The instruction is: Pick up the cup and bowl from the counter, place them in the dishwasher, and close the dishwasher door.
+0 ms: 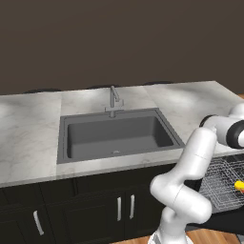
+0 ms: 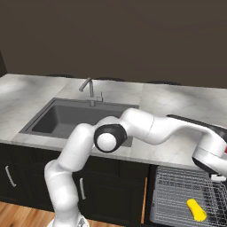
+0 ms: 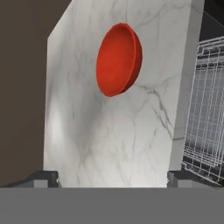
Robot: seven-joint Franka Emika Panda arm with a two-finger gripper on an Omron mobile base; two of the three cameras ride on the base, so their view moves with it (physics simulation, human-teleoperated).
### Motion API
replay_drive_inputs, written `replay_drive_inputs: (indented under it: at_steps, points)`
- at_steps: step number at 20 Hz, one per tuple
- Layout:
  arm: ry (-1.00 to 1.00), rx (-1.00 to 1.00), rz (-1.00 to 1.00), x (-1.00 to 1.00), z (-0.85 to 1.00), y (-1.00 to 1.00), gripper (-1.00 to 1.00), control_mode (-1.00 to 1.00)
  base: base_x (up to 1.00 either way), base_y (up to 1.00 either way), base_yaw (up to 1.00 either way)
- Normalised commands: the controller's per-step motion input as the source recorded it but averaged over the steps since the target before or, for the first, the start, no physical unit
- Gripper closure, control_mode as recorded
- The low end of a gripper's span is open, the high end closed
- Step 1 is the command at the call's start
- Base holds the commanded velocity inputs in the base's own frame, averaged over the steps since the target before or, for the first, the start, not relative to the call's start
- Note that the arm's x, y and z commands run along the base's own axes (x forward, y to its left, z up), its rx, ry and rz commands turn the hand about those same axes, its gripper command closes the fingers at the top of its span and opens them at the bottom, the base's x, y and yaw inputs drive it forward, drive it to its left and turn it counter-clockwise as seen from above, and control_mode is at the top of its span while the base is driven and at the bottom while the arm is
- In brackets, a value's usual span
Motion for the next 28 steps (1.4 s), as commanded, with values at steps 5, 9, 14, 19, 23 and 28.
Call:
replay_drive_inputs:
  at_steps: [5, 9, 14, 19, 23, 28]
  points:
    - [0.00, 0.00, 0.00, 0.29, -0.01, -0.25, -1.00, -1.00, 0.00, 0.00, 0.00]
    - [0.00, 0.00, 0.00, 0.34, -0.14, -0.32, -1.00, -1.00, 0.00, 0.00, 0.00]
    - [0.00, 0.00, 0.01, 0.17, -0.22, -0.32, -1.00, -1.00, 0.00, 0.00, 0.00]
    - [0.00, 0.00, 0.04, 0.01, -0.38, -0.27, -1.00, -1.00, 0.00, 0.00, 0.00]
    - [0.00, 0.00, 0.03, 0.10, -0.28, -0.26, -1.00, -1.00, 0.00, 0.00, 0.00]
    - [0.00, 0.00, 0.01, 0.31, -0.06, -0.30, -1.00, -1.00, 0.00, 0.00, 0.00]
